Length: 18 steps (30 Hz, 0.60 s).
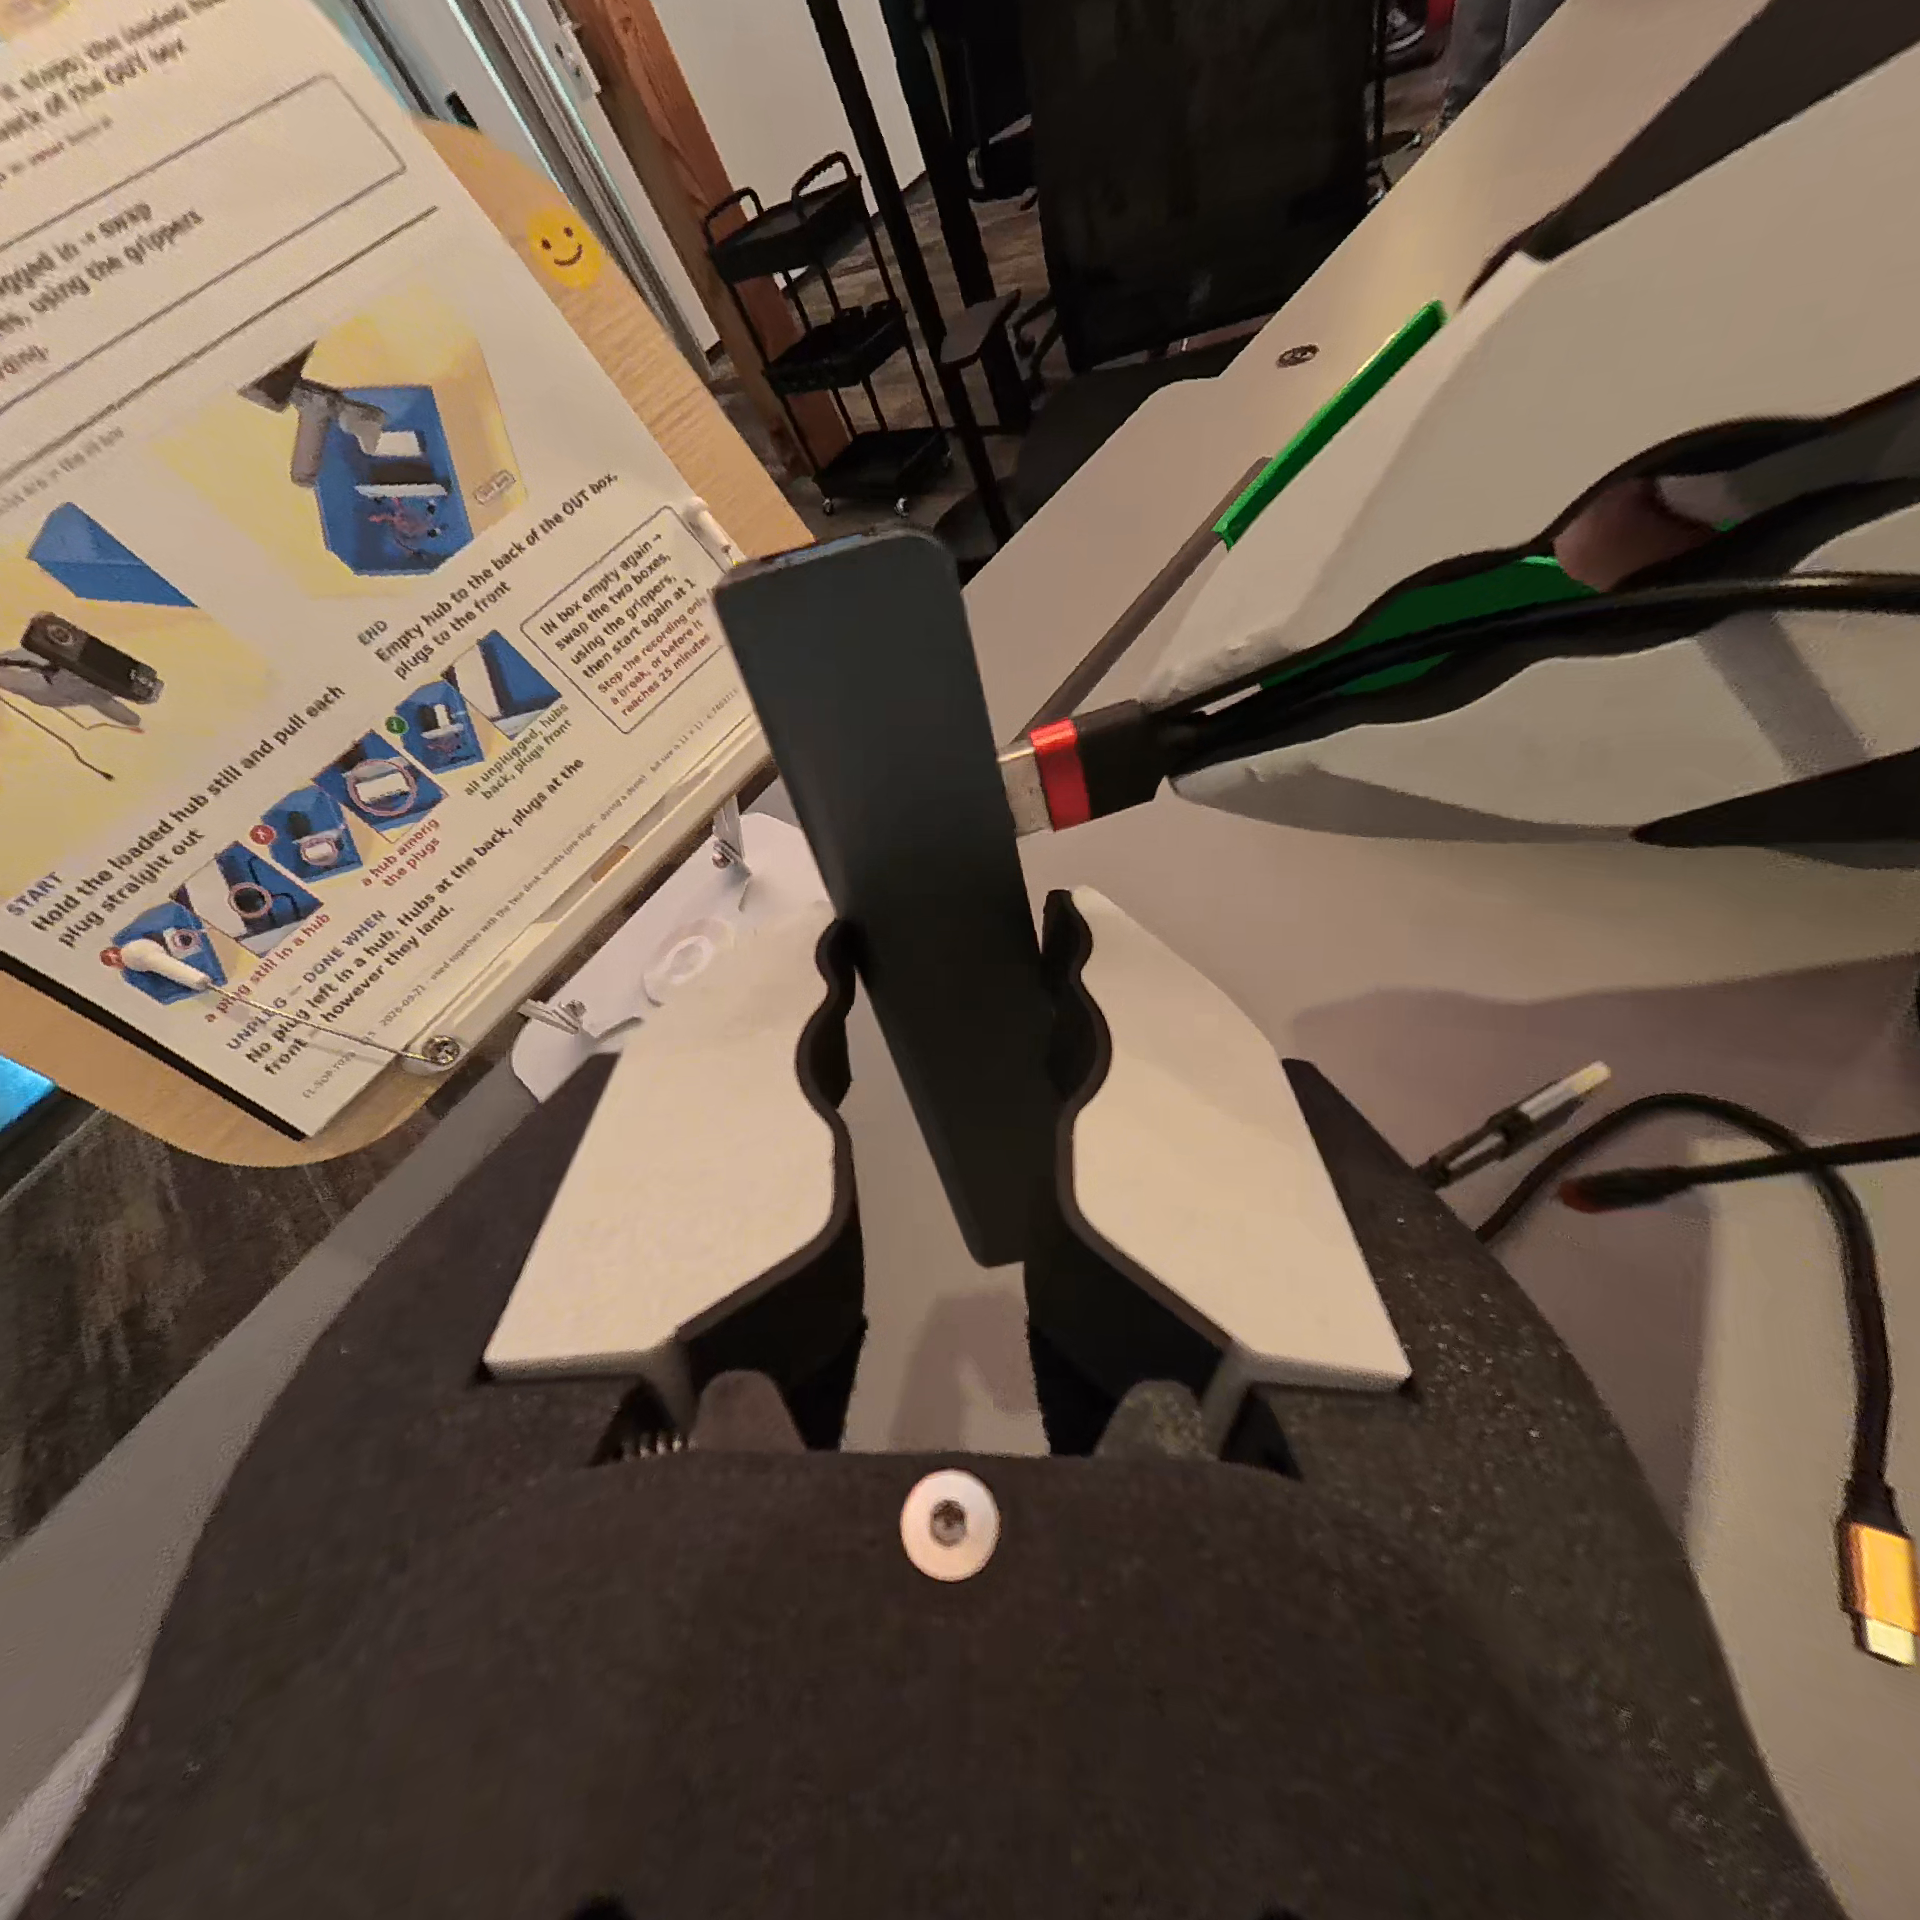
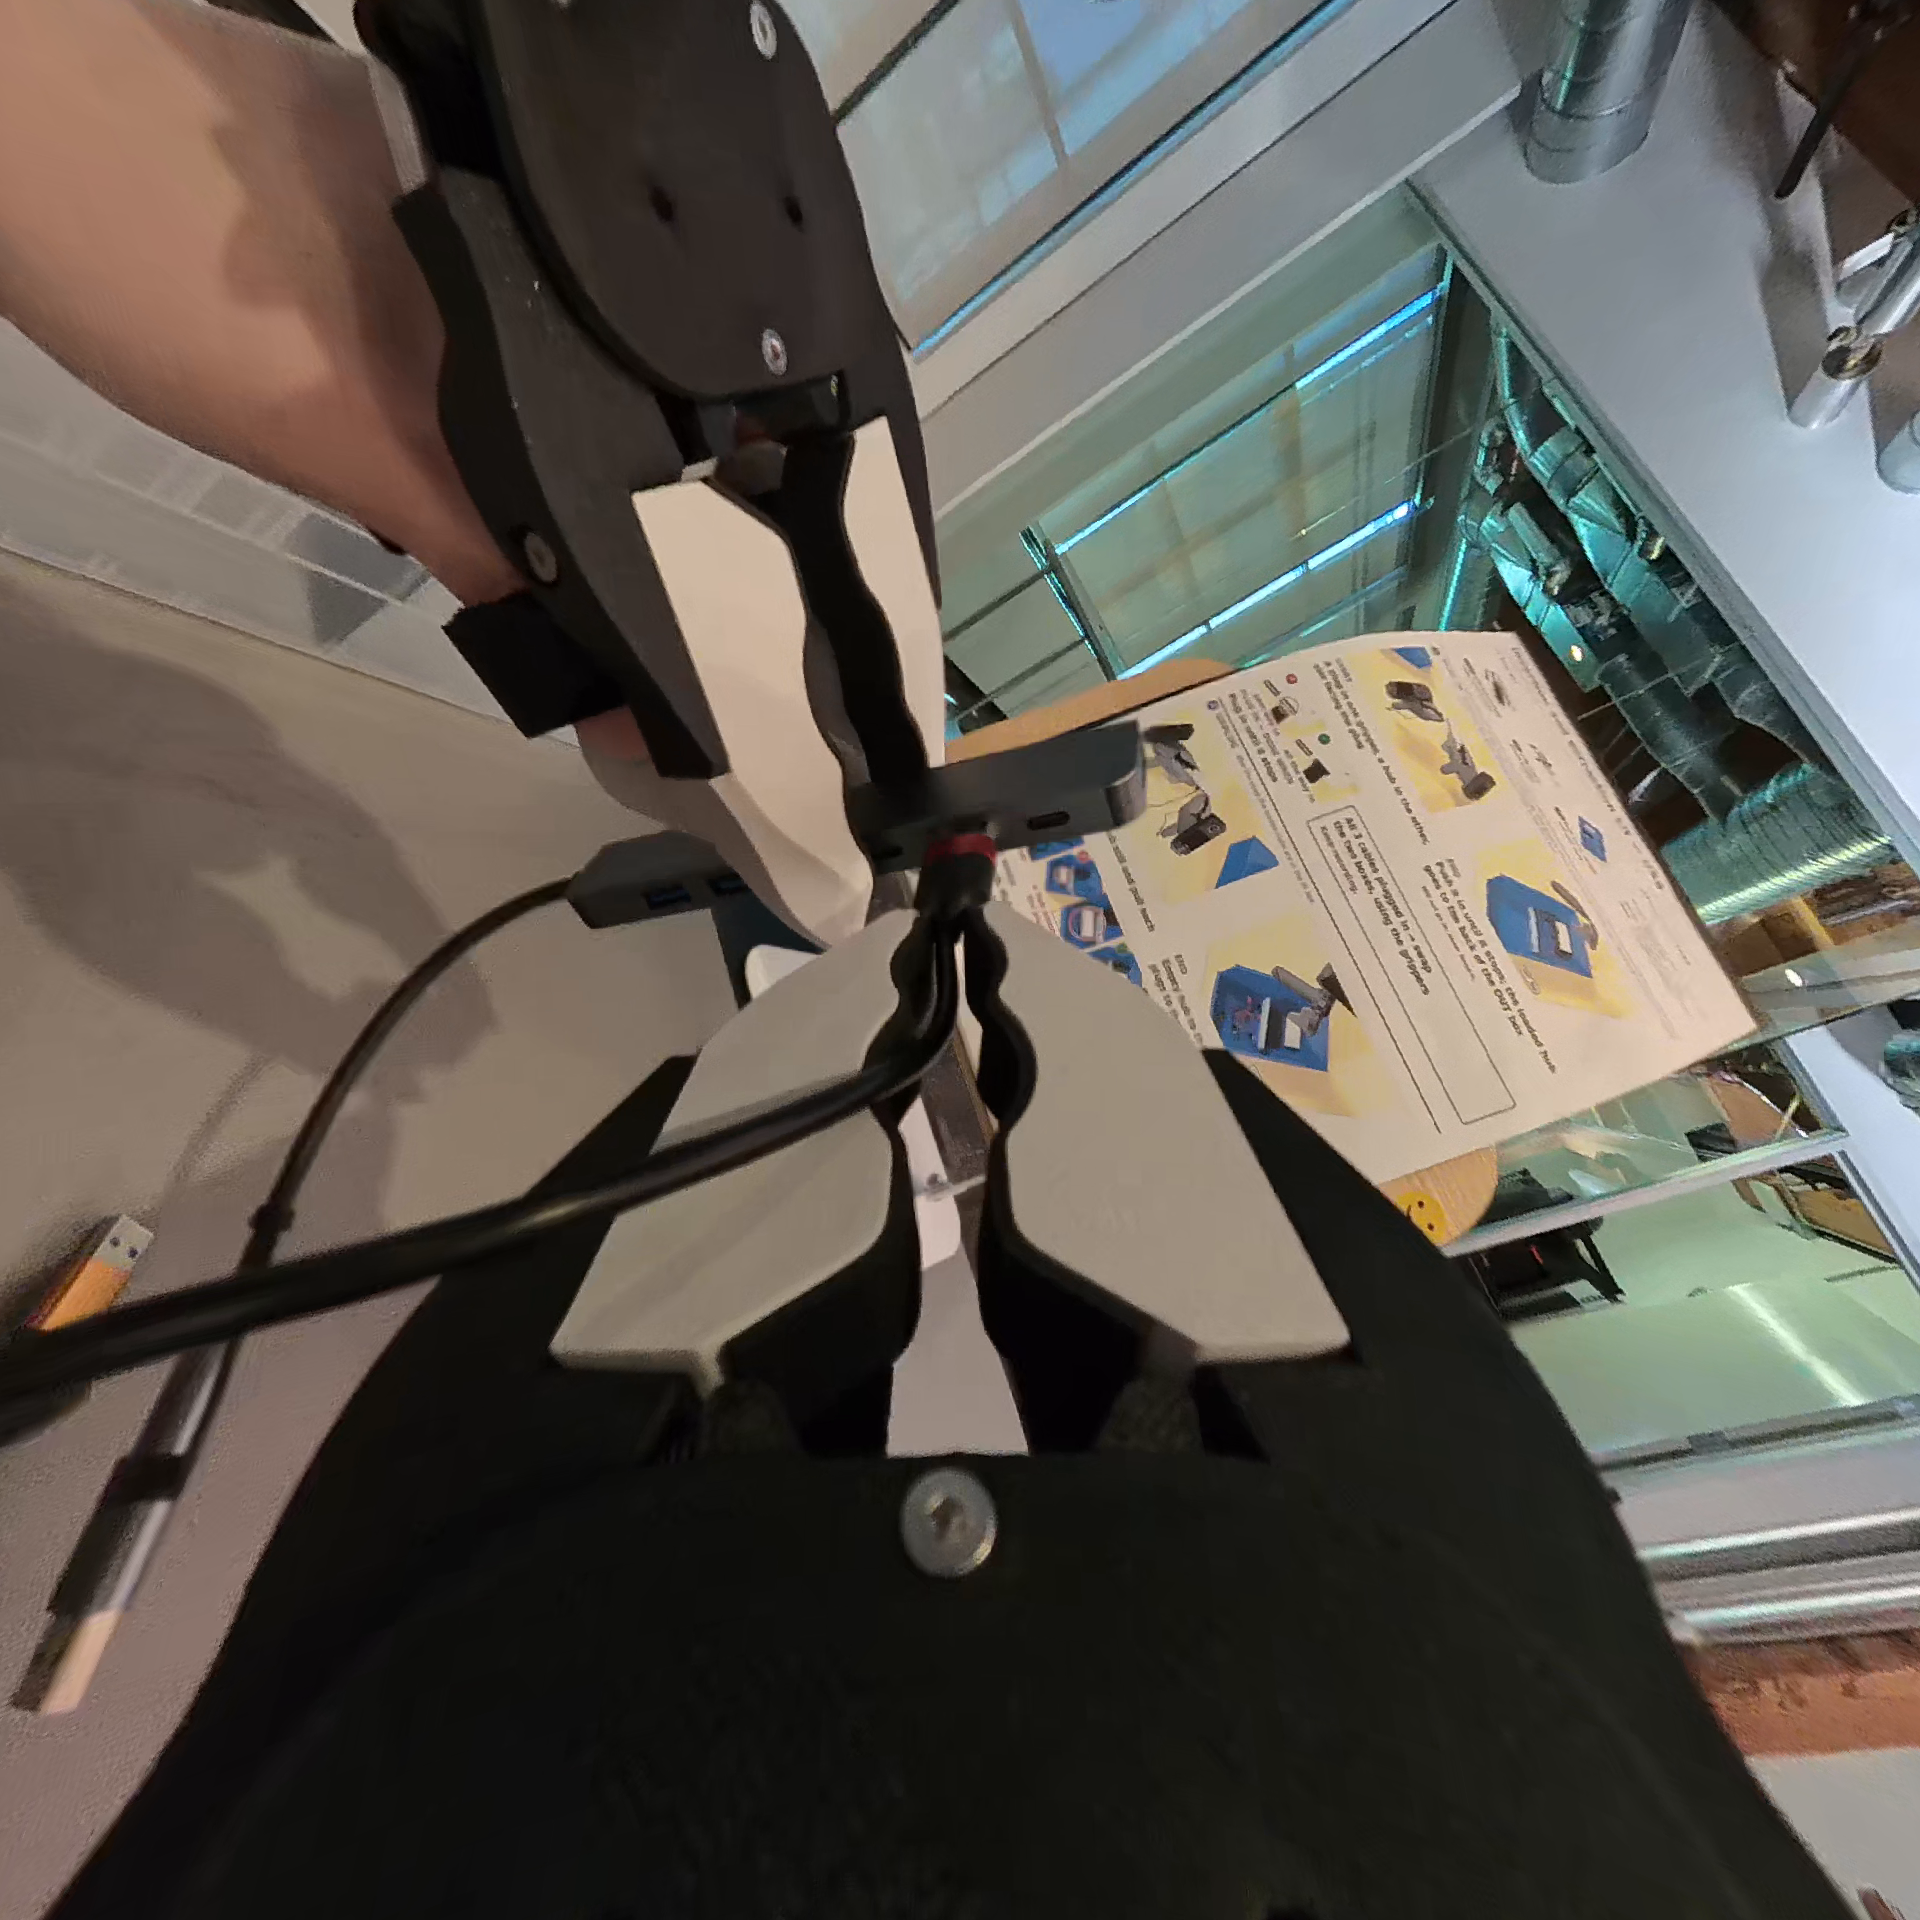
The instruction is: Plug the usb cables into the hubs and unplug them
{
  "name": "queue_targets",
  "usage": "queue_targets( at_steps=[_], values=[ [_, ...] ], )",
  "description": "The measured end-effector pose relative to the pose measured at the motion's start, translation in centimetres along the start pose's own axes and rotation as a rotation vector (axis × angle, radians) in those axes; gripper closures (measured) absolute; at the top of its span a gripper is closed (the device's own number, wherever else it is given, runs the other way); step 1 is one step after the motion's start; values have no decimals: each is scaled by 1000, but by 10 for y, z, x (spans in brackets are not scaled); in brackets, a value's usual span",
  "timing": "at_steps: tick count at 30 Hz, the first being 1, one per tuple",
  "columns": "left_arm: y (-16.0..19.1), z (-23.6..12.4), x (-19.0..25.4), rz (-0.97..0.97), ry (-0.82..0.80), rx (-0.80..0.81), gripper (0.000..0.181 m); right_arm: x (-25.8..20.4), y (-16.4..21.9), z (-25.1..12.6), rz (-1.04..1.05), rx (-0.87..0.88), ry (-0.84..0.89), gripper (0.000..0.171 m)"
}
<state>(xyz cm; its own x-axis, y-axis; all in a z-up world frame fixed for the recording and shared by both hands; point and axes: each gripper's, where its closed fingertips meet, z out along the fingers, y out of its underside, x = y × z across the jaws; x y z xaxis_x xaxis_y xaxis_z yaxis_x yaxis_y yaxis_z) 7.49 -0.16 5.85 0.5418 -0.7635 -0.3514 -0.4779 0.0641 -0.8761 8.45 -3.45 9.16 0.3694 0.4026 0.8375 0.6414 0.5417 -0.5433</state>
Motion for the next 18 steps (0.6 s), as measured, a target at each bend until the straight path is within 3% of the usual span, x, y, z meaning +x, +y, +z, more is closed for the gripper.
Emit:
queue_targets(
  at_steps=[1, 12, 18],
  values=[
    [1, 1, 0, -22, 1, -5, 146, 0, 1, 1, 1, -4, 6, 165],
    [3, 3, -2, -68, 3, -3, 145, 1, -4, 6, -26, 34, 89, 165],
    [-7, -8, 6, -112, 146, 41, 146, 4, -14, -3, -36, 100, 78, 165]
  ],
)
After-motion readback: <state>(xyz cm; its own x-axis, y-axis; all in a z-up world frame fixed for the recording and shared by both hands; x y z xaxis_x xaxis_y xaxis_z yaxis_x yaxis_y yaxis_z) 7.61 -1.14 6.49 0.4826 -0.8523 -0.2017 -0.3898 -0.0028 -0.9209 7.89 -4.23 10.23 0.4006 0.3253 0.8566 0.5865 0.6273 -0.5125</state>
